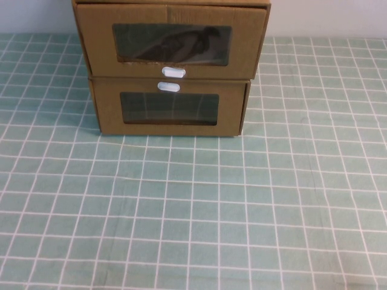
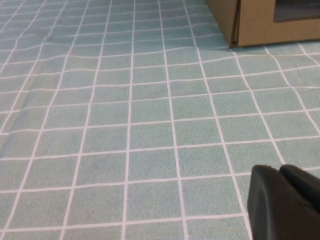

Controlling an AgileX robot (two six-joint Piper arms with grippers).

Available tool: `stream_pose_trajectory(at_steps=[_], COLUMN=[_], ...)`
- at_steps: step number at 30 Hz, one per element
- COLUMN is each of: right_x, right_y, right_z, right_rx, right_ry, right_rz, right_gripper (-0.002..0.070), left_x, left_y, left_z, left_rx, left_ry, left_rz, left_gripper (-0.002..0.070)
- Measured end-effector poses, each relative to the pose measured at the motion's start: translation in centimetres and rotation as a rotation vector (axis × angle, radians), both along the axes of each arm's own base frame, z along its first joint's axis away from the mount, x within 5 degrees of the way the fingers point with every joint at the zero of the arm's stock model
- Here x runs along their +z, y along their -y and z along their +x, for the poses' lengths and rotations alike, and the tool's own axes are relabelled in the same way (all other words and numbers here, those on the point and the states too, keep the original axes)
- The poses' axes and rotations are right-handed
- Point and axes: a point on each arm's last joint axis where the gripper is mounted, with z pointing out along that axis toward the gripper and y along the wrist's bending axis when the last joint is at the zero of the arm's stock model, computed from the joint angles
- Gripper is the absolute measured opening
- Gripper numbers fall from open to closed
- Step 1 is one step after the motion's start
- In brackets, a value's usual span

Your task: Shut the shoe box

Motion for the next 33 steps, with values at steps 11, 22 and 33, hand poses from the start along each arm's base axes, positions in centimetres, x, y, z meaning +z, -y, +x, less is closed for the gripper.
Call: stream_pose_trajectory(at_steps=[11, 22, 33], right_x=[-0.2, -0.21, -0.22], right_y=[-0.29, -0.29, -0.29], right_z=[-0.08, -0.08, -0.08], right_rx=[0.046, 0.047, 0.047], right_ry=[-0.018, -0.02, -0.021], right_rz=[-0.051, -0.05, -0.051], right_gripper=[-0.0014, -0.0014, -0.0014], left_x=[0.0, 0.0, 0.0], left_y=[0.0, 0.0, 0.0], left_z=[0.0, 0.0, 0.0], left_rx=[0.0, 0.0, 0.0], left_ry=[0.0, 0.0, 0.0], left_rz=[0.0, 0.0, 0.0], left_gripper=[-0.0005, -0.0005, -0.0005])
